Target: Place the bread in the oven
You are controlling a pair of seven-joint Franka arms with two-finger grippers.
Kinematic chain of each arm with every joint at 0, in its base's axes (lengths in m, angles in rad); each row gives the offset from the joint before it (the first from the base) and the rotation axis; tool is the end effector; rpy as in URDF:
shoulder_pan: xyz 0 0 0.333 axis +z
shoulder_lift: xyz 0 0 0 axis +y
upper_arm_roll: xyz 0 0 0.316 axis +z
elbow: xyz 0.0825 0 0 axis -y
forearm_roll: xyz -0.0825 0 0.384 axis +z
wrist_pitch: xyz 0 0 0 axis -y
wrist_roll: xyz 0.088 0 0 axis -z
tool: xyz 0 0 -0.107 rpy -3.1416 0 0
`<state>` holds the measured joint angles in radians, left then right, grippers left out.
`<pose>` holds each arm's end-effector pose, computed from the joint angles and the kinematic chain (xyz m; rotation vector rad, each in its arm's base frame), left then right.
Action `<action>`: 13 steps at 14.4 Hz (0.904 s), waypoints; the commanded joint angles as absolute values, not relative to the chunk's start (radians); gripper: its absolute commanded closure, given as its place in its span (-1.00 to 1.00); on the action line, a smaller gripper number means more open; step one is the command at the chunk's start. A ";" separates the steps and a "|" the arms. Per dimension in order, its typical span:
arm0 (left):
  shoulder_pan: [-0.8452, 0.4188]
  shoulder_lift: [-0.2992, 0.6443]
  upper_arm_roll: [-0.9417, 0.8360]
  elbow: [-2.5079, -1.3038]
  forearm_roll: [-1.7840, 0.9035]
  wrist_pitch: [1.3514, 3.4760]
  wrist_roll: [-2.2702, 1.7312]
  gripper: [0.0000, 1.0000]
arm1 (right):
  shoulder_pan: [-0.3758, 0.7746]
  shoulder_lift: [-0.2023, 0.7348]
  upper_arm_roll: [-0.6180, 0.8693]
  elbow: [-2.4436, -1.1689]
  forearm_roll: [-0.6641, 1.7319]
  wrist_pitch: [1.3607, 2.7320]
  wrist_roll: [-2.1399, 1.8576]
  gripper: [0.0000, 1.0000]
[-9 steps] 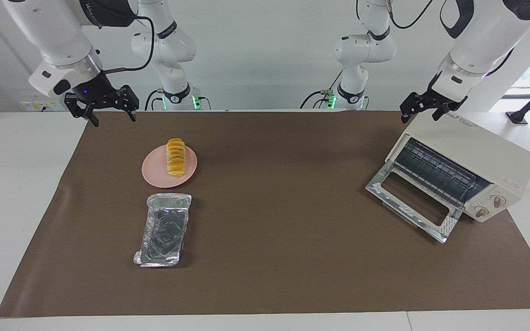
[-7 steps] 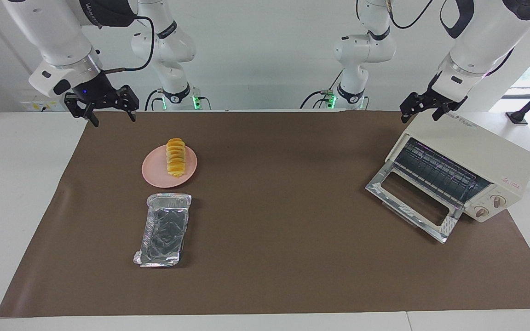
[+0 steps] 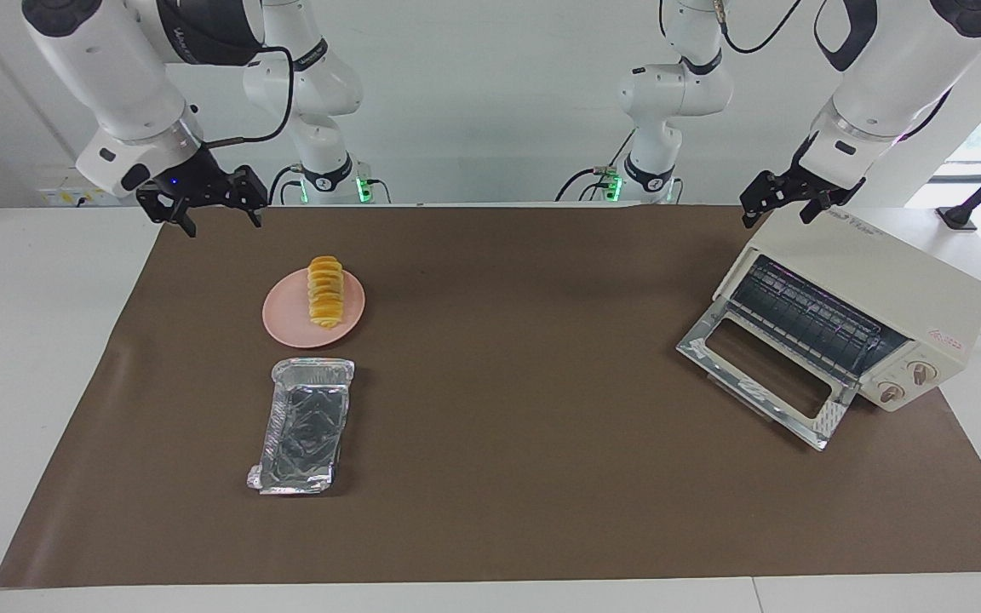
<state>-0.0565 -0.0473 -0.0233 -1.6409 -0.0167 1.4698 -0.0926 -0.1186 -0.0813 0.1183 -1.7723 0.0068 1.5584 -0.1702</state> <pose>0.5255 -0.0442 0.6092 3.1306 0.0192 -0.1954 0.5209 0.0027 0.5725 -3.1150 -0.2631 0.2081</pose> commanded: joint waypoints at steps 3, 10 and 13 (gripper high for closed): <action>-0.043 -0.051 -0.028 -1.632 -0.032 1.451 -0.089 -1.00 | -0.054 -0.261 0.133 -2.257 0.015 1.880 -0.140 -1.00; -0.043 -0.051 -0.028 -1.632 -0.032 1.450 -0.089 -1.00 | 0.011 -0.123 0.133 -2.508 0.015 2.282 -0.137 -1.00; -0.043 -0.051 -0.028 -1.632 -0.032 1.451 -0.089 -1.00 | 0.020 -0.097 0.133 -2.511 0.015 2.338 -0.143 -1.00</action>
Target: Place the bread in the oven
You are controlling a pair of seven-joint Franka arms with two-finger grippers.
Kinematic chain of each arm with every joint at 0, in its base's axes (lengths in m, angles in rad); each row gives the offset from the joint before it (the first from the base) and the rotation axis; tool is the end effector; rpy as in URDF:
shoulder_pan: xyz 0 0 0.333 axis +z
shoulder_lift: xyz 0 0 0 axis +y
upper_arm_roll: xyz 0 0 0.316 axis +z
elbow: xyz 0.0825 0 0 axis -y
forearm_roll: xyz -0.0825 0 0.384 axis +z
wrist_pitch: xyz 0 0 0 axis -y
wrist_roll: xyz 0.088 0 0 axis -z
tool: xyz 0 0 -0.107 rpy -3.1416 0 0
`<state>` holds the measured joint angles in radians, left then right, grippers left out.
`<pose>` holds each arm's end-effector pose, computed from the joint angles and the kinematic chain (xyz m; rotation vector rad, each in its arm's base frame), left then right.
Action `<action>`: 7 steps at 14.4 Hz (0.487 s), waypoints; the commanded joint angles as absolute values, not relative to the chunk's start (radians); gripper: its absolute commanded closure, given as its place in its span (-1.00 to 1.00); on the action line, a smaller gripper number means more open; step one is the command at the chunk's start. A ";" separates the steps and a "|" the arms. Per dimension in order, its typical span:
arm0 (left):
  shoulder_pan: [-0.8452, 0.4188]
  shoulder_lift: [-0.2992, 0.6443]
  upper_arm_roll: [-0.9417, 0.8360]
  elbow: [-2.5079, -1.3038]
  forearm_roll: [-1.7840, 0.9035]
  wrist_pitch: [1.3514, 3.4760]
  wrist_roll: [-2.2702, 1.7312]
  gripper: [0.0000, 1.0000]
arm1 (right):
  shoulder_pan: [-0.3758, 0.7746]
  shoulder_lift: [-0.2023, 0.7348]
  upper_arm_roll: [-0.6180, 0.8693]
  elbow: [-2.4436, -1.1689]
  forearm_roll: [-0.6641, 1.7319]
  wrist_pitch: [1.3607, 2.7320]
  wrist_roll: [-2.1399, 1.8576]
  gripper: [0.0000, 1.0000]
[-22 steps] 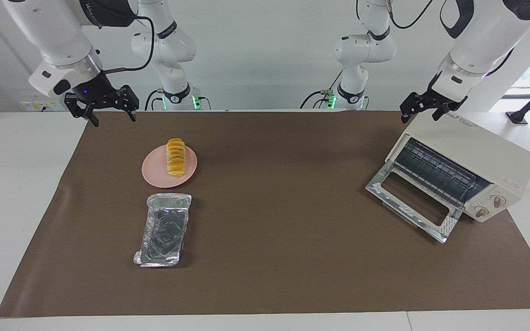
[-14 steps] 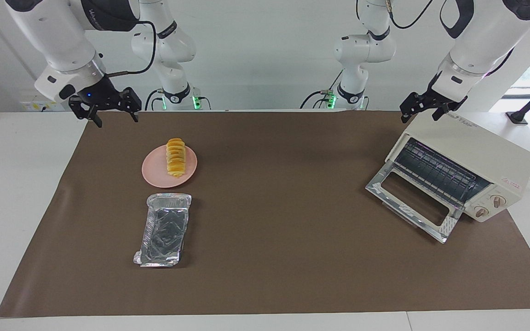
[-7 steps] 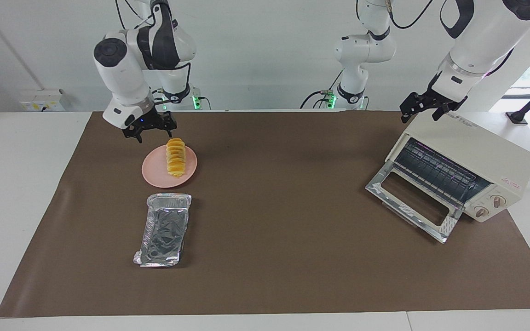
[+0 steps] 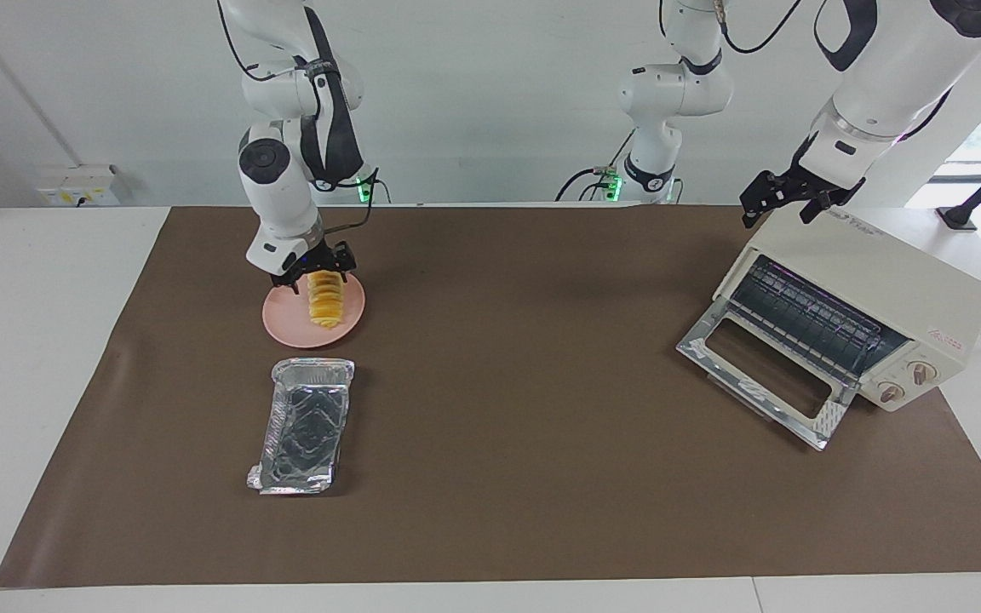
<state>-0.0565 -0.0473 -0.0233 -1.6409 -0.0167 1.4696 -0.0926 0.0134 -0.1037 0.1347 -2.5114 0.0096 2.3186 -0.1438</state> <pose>0.5255 -0.0442 0.6092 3.1306 0.0192 -0.1957 0.4411 0.0654 0.3111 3.0997 0.4427 -0.1409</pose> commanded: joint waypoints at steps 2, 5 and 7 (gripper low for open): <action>-0.043 -0.051 -0.028 -1.632 -0.032 1.451 -0.089 -1.00 | 0.020 -0.097 0.133 -2.511 0.015 2.345 -0.141 -0.48; -0.043 -0.051 -0.028 -1.632 -0.032 1.451 -0.089 -1.00 | 0.020 -0.092 0.133 -2.510 0.015 2.345 -0.123 1.00; -0.043 -0.051 -0.028 -1.632 -0.032 1.450 -0.089 -1.00 | 0.020 -0.089 0.133 -2.504 0.015 2.344 -0.121 1.00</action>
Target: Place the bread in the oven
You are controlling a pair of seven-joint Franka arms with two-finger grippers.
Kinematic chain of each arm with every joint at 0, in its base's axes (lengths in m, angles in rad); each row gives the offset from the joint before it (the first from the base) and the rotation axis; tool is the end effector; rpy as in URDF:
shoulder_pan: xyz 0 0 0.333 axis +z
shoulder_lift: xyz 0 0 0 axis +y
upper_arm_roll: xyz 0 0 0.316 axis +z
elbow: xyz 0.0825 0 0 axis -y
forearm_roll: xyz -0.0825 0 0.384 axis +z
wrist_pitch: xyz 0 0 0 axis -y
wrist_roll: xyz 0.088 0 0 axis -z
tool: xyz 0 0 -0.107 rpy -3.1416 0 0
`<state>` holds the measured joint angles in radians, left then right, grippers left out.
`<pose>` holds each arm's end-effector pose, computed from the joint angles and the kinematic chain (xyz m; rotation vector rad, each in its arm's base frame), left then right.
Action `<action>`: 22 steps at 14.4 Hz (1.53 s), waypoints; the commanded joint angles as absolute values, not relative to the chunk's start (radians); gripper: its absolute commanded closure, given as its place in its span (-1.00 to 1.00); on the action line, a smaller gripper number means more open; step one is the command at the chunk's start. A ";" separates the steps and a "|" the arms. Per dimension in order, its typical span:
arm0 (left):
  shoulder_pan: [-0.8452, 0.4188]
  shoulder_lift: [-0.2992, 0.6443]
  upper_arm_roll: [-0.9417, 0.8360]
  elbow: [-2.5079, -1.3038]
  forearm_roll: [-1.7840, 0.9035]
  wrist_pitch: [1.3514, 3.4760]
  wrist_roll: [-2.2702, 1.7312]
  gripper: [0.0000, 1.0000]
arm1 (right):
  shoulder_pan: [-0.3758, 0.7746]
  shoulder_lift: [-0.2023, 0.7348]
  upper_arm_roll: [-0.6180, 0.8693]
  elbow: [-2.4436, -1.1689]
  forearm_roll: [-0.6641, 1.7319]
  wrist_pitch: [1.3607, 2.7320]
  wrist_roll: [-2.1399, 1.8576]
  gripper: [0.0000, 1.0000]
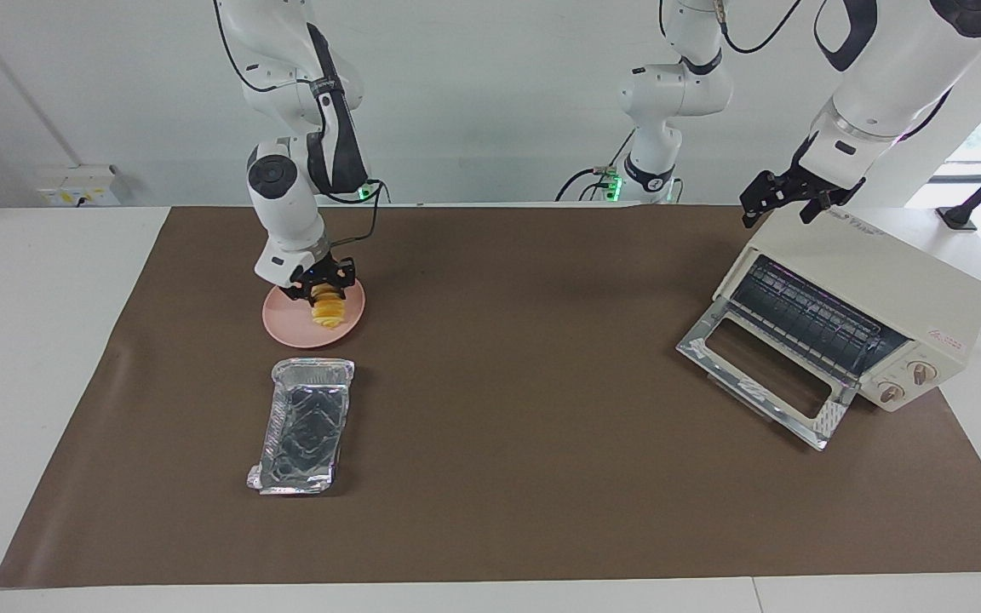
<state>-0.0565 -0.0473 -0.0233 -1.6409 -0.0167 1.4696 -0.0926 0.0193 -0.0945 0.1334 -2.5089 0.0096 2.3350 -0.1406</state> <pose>0.5255 -0.0442 0.6092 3.1306 0.0192 -0.1957 0.4433 0.0678 0.3093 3.1009 0.4453 -0.1256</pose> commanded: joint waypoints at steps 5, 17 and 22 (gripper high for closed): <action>-0.043 -0.051 -0.028 -1.632 -0.032 1.451 -0.089 -1.00 | 0.006 -0.034 0.132 -2.259 0.011 2.084 -0.129 1.00; -0.043 -0.051 -0.028 -1.632 -0.032 1.451 -0.089 -1.00 | -0.003 0.589 0.109 -1.353 -0.020 1.943 -0.066 1.00; -0.043 -0.051 -0.028 -1.632 -0.032 1.450 -0.089 -1.00 | 0.018 0.653 0.109 -1.393 -0.095 2.106 0.001 1.00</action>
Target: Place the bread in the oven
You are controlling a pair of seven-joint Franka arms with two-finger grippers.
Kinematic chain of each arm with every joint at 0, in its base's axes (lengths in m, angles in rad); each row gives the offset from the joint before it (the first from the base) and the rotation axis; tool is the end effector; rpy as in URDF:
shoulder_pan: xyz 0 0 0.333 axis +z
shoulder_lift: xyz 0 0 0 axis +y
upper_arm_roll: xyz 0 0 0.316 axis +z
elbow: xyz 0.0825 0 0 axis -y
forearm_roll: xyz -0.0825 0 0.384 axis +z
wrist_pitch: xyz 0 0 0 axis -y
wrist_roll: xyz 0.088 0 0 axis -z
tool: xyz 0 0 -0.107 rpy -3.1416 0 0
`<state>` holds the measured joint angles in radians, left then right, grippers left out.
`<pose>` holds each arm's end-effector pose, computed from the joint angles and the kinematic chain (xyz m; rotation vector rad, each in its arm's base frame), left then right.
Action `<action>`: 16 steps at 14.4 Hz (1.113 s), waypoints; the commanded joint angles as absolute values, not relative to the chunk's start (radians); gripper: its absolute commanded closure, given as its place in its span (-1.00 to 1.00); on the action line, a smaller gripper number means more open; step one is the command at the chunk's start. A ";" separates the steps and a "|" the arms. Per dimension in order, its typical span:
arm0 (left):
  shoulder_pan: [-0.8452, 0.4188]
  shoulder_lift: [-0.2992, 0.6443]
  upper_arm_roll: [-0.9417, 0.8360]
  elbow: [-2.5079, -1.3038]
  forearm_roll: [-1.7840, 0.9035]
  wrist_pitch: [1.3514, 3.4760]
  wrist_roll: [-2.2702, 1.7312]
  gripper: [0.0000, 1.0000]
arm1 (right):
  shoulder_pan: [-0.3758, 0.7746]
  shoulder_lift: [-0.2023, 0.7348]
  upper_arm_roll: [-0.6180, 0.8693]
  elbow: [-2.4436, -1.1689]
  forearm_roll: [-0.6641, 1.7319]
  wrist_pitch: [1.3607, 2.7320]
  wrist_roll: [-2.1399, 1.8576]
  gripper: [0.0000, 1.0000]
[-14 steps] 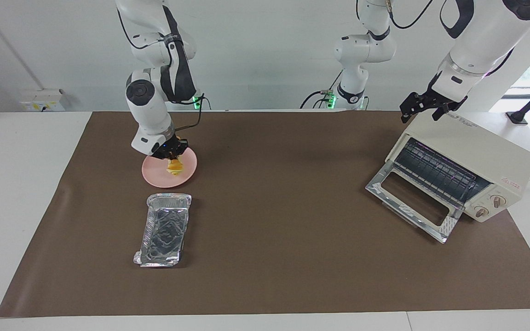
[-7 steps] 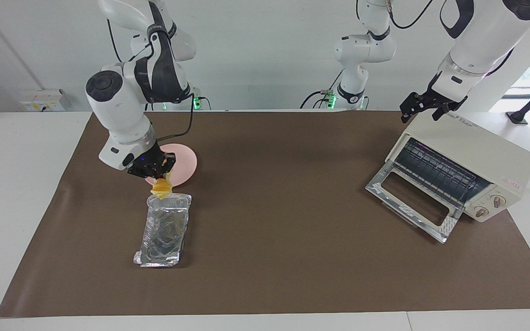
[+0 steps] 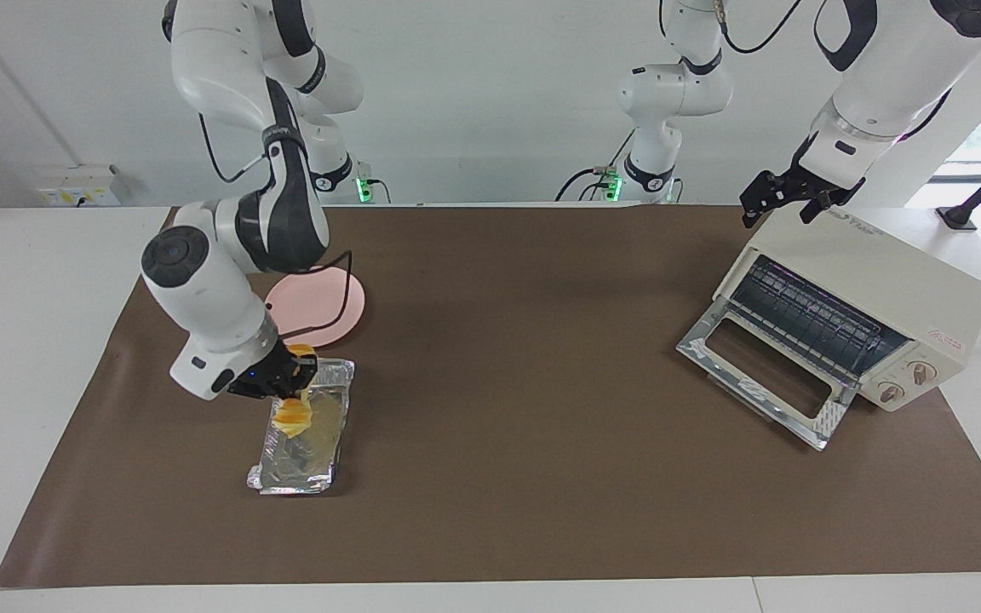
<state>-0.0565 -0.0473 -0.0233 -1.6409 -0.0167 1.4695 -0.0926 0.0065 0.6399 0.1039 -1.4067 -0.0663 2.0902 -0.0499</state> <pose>0.5255 -0.0442 0.6092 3.1305 0.0192 -0.1959 0.7240 0.0620 0.3334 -3.1248 -0.2662 -0.0738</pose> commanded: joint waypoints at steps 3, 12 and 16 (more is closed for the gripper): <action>-0.043 -0.051 -0.028 -1.632 -0.032 1.450 -0.089 -1.00 | 0.009 0.649 0.109 -1.450 -0.106 2.158 0.023 0.18; -0.043 -0.051 -0.028 -1.632 -0.032 1.451 -0.089 -1.00 | -0.040 0.632 0.107 -1.339 -0.106 2.005 -0.075 -0.94; -0.043 -0.051 -0.028 -1.632 -0.032 1.451 -0.089 -1.00 | -0.069 0.595 0.100 -1.538 -0.120 2.231 -0.109 -0.60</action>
